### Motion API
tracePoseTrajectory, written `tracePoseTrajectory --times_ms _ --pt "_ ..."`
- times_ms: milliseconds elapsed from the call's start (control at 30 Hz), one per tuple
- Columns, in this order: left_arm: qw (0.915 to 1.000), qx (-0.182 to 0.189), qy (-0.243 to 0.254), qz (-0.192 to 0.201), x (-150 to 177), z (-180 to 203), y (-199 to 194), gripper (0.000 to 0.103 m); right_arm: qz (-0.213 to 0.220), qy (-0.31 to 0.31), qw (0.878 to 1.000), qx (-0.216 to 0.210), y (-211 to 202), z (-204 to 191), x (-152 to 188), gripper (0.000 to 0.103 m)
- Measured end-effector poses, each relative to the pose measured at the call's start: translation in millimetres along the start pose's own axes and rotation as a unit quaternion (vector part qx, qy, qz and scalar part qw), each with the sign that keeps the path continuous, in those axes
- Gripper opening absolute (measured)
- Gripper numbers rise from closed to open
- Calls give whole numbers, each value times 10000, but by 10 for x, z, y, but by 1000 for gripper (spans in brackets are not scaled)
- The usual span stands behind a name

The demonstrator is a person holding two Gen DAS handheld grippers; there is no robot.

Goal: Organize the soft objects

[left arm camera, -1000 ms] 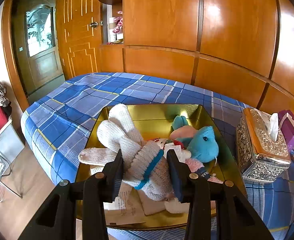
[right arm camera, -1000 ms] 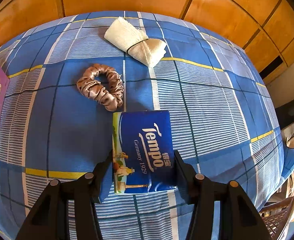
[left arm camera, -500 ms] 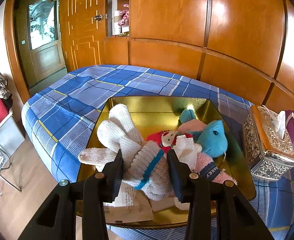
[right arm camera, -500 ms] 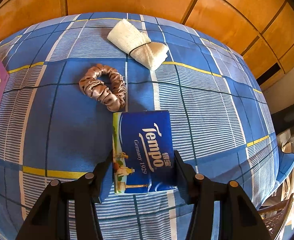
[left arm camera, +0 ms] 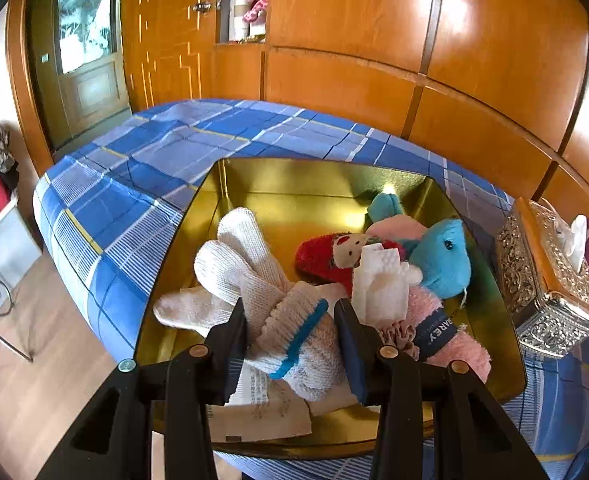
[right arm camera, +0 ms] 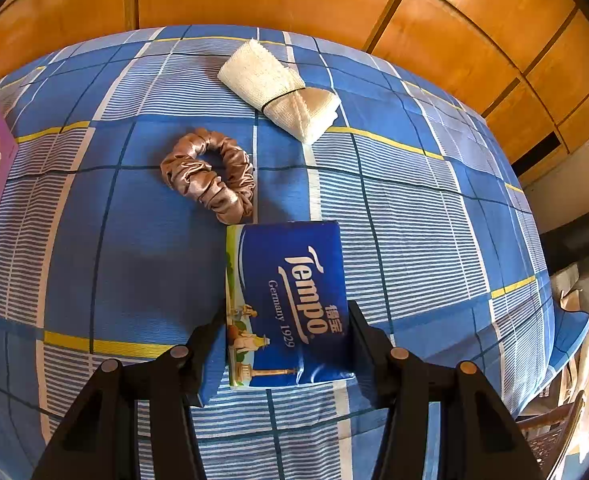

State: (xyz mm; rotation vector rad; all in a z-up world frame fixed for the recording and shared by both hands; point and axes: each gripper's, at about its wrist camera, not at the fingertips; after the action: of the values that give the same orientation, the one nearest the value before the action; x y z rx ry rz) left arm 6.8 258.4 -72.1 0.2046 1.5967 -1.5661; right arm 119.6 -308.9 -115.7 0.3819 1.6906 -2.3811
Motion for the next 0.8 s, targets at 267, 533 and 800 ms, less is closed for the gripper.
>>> tracePoseTrajectory --times_ms 267,533,800 --pt "9996 228 -126 -82 -357 -36 183 43 -1 -4 10000 7 0 -9 -1 53" --pt "9997 -8 53 -244 -291 -7 329 82 2 -18 10000 14 -4 -6 1 53" --pt "9994 -304 -44 -176 -58 -32 163 92 13 -50 10000 36 -3 -23 3 53"
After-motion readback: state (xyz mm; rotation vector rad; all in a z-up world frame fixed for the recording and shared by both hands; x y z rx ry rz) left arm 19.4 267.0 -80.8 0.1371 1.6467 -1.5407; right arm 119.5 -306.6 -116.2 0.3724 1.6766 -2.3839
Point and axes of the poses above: each gripper's, at about its wrist camera, not at the fingertips, and y roughly the way its jaws point, z to its right, x to its underside, and after that the axes turned 7 degrees about -y, right-handed
